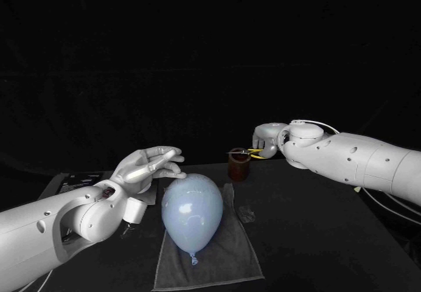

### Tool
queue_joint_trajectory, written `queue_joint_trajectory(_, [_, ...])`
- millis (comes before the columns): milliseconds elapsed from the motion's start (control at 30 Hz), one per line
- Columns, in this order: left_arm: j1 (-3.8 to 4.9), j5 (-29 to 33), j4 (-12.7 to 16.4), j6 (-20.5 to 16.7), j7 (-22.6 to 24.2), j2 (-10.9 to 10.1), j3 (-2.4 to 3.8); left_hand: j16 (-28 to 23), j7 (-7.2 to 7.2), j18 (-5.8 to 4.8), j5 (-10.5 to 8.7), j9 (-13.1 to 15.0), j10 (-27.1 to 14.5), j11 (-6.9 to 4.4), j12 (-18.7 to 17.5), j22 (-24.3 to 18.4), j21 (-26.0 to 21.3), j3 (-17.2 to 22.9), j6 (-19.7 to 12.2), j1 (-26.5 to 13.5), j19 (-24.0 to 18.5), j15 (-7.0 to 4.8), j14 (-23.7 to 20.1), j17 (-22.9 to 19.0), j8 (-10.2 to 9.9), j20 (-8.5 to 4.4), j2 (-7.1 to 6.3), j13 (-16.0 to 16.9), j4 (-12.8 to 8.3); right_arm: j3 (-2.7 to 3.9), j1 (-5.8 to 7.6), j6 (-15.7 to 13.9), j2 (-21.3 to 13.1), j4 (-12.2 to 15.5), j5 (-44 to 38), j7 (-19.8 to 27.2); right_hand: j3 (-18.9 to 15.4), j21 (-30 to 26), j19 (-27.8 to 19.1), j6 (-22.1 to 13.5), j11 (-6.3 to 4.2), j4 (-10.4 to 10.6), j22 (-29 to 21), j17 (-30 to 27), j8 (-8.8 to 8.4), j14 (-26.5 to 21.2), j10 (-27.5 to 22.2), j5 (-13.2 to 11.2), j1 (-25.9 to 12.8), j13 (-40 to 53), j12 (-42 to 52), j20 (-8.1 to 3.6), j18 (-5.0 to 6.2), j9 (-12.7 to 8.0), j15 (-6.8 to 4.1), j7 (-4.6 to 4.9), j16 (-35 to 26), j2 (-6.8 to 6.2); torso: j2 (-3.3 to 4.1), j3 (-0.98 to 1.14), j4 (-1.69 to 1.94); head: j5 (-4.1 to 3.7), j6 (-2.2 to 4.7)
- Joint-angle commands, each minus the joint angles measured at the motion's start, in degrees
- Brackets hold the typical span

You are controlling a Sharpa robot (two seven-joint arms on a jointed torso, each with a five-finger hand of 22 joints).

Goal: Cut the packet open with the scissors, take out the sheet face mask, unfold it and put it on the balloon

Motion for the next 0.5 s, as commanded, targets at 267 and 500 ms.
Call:
queue_joint_trajectory(267, [0.2,-0.23,0.06,0.9,0.32,0.18,0.06,-0.32,4.87,1.18,-0.02,-0.01,0.33,0.09,-0.2,-0.05,0.24,0.26,0.33,0.2,0.33,0.14,-0.08,-0.06,-0.34,0.08,0.34,-0.08,-0.18,0.05,0.1,-1.3,-0.13,0.98,-0.76,0.49,-0.25,0.56,-0.14,-0.08,-3.5,-0.01,0.45,-0.07,0.63,0.47,4.32,-1.02,-0.31,0.1,-1.51,-0.33,-0.09,0.73,-0.43,-0.13,0.37,0.22,0.02,0.03,-0.06,0.09,-0.19])
queue_joint_trajectory(500, [0.2,-0.23,0.09,0.92,0.23,0.16,0.06,-0.35,4.88,1.17,-0.02,-0.04,0.41,0.09,-0.23,-0.06,0.23,0.24,0.4,0.18,0.3,0.15,-0.11,-0.1,-0.36,0.08,0.38,-0.14,-0.16,0.05,0.1,-2.11,-0.1,1.54,-0.75,0.3,-0.72,0.45,-0.3,-0.6,-3.42,0.21,0.44,-0.1,0.67,0.46,4.26,-2.16,-0.97,0.1,-2.28,-0.24,-0.09,0.98,-0.35,-0.1,0.46,-0.32,0.09,0.03,-0.01,0.09,-0.27])
